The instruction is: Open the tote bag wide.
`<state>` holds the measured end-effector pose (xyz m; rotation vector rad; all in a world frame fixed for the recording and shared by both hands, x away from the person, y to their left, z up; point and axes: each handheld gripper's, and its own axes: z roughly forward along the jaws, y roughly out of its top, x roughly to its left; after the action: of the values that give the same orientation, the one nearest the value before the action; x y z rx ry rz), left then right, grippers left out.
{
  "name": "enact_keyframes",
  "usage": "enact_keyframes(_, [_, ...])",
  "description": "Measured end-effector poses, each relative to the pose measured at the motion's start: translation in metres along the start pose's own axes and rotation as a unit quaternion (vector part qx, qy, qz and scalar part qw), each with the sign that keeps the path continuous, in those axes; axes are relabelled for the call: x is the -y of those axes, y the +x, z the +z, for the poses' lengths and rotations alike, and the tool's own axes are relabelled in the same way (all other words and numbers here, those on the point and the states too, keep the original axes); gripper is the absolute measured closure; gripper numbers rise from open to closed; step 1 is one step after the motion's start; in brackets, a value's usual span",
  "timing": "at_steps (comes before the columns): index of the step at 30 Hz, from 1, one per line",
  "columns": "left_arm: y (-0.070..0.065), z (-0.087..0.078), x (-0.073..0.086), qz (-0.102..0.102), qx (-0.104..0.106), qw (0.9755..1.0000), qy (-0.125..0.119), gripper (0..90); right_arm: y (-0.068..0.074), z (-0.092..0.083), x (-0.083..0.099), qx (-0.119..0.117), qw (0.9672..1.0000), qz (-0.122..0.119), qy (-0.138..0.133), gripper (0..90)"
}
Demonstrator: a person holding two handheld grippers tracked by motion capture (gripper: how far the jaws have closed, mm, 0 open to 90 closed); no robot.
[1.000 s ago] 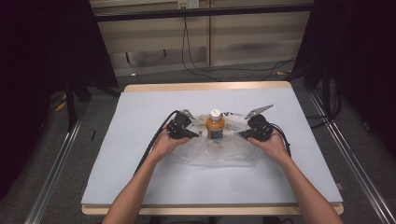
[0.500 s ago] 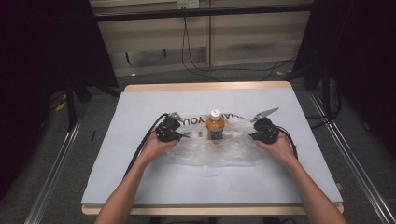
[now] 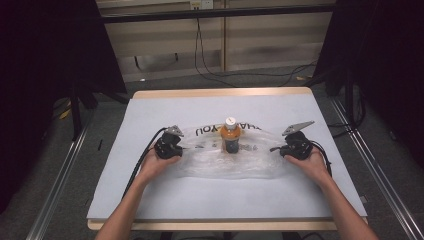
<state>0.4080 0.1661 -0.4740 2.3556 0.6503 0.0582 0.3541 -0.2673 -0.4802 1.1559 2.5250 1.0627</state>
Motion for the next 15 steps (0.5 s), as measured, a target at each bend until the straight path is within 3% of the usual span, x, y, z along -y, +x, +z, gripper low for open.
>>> enact_keyframes(6, [0.0,-0.003,0.004,0.004,0.002,1.0,0.0,90.0,0.0,-0.004,0.004,0.007,1.0,-0.002,-0.001,90.0])
enact_keyframes(11, [0.002,-0.006,0.004,-0.017,0.003,0.9998,-0.009,90.0,0.004,-0.005,-0.001,0.01,0.9999,0.002,-0.001,90.0])
enact_keyframes(13, [0.001,-0.011,0.001,-0.028,0.008,0.9991,-0.029,90.0,0.005,-0.006,-0.003,0.006,1.0,0.002,-0.006,90.0])
enact_keyframes(14, [0.0,-0.016,-0.002,-0.034,0.017,0.9976,-0.057,90.0,0.006,-0.008,-0.008,0.004,0.9998,0.004,-0.018,90.0])
enact_keyframes(15, [0.0,-0.016,-0.002,-0.034,0.017,0.9976,-0.057,90.0,0.006,-0.008,-0.008,0.004,0.9998,0.004,-0.018,90.0])
